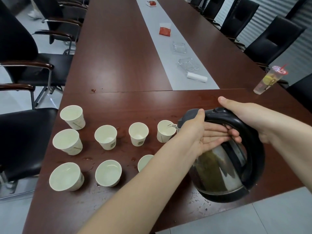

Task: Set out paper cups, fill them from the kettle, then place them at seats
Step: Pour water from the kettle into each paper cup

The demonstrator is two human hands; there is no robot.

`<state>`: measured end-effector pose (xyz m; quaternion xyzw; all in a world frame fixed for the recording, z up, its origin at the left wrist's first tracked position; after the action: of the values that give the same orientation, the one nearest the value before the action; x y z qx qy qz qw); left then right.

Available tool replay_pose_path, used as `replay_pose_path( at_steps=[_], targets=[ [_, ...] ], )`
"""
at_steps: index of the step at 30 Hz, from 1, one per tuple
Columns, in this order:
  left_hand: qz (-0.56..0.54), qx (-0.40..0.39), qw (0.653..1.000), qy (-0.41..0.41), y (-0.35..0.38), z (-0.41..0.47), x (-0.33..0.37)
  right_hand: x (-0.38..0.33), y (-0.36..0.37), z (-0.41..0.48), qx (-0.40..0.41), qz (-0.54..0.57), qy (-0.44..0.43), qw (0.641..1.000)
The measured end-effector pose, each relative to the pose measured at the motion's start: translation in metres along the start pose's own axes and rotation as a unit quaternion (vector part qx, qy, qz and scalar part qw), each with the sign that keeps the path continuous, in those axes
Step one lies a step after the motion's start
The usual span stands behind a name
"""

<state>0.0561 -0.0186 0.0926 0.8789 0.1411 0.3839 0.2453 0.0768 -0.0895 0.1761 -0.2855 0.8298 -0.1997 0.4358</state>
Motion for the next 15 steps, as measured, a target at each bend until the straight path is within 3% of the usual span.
replay_pose_path(
  at_steps=[15],
  targets=[
    [-0.023, 0.009, 0.999, 0.021, 0.0024, 0.0062, -0.0001, -0.0063, -0.0028, -0.0003, 0.005, -0.029, -0.002, 1.000]
  ],
)
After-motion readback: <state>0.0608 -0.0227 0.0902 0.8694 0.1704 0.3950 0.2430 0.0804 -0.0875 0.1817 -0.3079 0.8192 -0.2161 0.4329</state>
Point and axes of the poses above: each hand's wrist, its own z-axis towards the middle knuckle, its own y-axis out of the palm, x = y × z, the point moved 10 cm from there along z, towards the middle knuckle
